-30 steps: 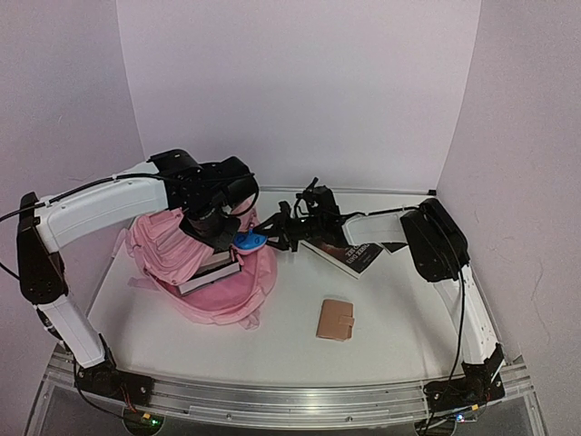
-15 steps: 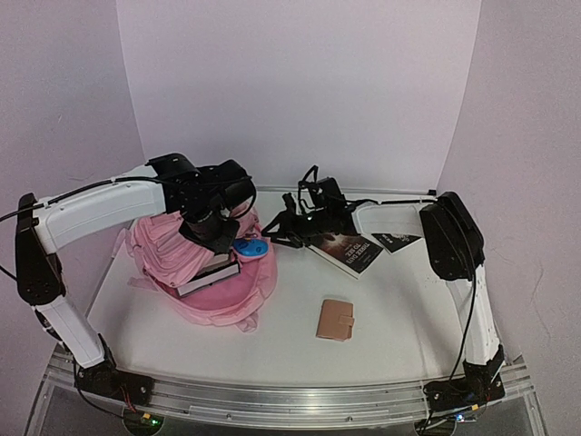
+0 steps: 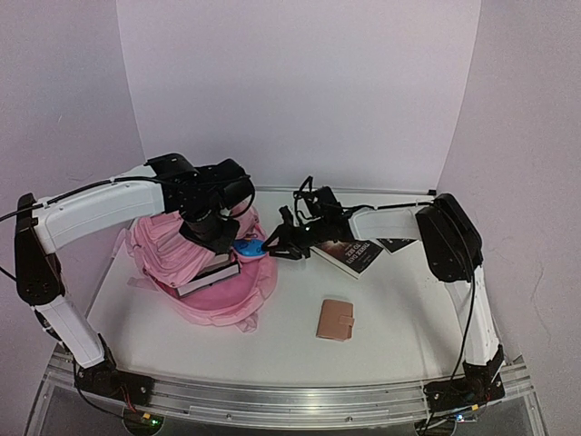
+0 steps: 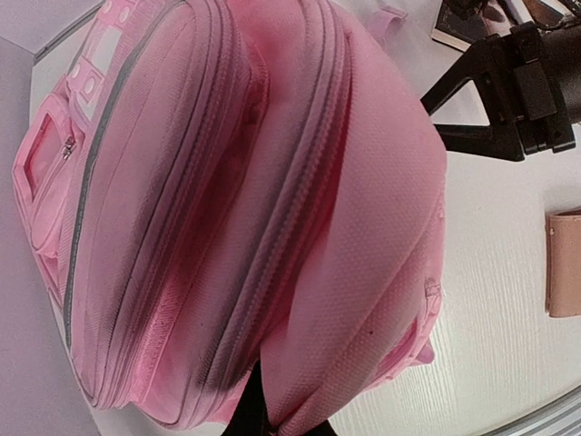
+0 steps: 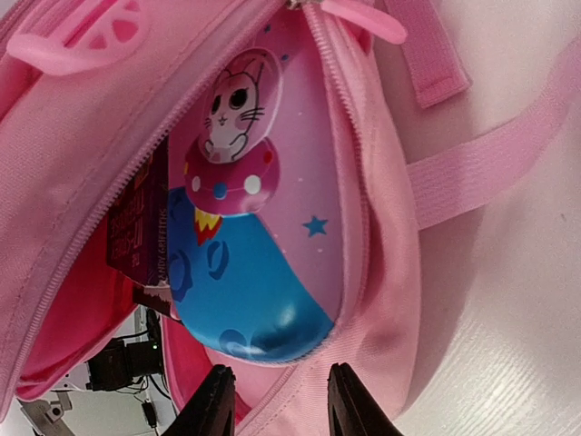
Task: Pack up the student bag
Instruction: Place the stationery in the student bag.
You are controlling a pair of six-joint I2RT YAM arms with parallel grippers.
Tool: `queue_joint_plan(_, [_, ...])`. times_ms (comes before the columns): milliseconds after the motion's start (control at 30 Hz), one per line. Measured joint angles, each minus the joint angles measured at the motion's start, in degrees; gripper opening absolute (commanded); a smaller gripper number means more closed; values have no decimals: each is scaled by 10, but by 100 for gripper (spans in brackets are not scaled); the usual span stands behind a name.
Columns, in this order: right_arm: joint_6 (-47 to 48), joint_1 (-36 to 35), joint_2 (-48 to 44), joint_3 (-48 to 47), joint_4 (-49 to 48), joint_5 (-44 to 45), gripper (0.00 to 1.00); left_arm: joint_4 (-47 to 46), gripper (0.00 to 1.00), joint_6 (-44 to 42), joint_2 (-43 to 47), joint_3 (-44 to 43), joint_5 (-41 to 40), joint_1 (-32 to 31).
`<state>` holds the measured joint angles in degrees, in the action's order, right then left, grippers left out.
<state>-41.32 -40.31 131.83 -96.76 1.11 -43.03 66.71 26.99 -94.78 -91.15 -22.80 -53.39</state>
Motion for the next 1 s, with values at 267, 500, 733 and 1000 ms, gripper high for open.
queue_joint_plan(267, [-27, -13, 71, -97, -5, 6, 20, -11, 0, -4, 0, 7, 12, 2])
queue_joint_plan(500, [-35, -12, 110, -144, -5, 26, 35, -28, 1, -10, 0, 20, 20, 3])
queue_joint_plan(733, [-6, -6, 100, -116, -16, 47, 53, -83, 17, 8, 12, 76, 69, 15])
queue_joint_plan(1000, [60, 12, -5, -19, 8, 21, 62, -139, 24, 33, 61, 144, 130, 32])
